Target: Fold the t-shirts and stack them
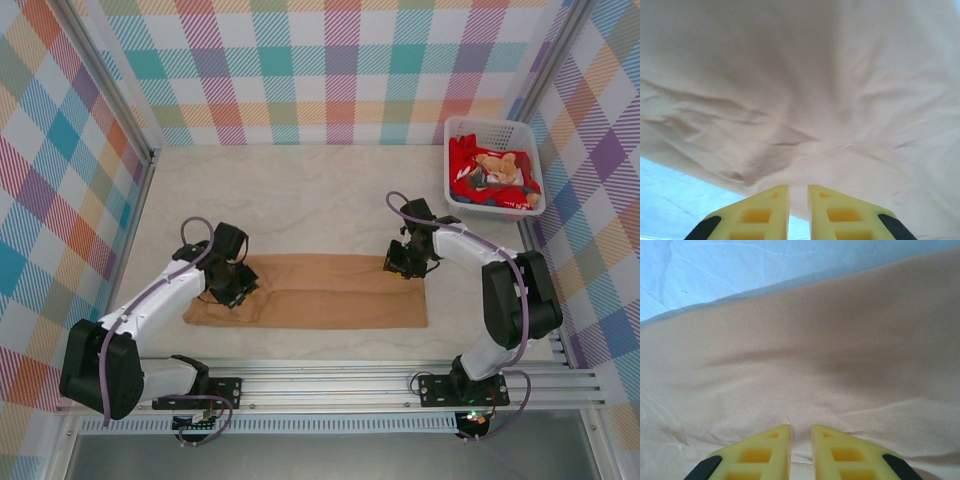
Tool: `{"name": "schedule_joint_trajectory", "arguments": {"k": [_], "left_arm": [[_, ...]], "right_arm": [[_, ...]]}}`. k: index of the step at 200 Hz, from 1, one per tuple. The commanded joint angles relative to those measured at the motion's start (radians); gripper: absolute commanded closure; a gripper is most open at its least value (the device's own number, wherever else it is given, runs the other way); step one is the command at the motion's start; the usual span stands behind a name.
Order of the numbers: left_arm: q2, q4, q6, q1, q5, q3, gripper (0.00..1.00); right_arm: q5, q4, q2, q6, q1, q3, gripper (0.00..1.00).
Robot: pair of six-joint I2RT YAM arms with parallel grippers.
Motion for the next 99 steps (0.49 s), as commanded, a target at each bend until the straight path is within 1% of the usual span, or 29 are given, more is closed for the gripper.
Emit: {"name": "schedule_joint_trajectory", "arguments": {"k": [1, 18, 41, 79, 99], "left_arm": [[0.067, -0.002, -0.071, 0.002, -0.034, 0.048, 0.82], [0.14, 0.049, -0.118, 0.01, -0.022, 0.07, 0.82], [0.206, 0.104, -0.172, 0.009, -0.014, 0.08, 0.82], [0.245, 0.1, -0.157, 0.011, -0.044, 0.053, 0.82], [0.252, 0.114, -0.154, 0.011, -0.036, 0.01, 0.82]], "right_arm": [[0.026, -0.02, -0.013, -0.015, 0.005, 0.009, 0.83], [0.051, -0.034, -0.007, 0.003, -0.003, -0.002, 0.85], [0.113, -0.103, -0.014, 0.043, -0.016, -0.018, 0.89], [0.196, -0.148, -0.063, 0.085, -0.027, -0.103, 0.9], [0.171, -0.114, -0.044, 0.086, -0.053, -0.14, 0.91]]}}
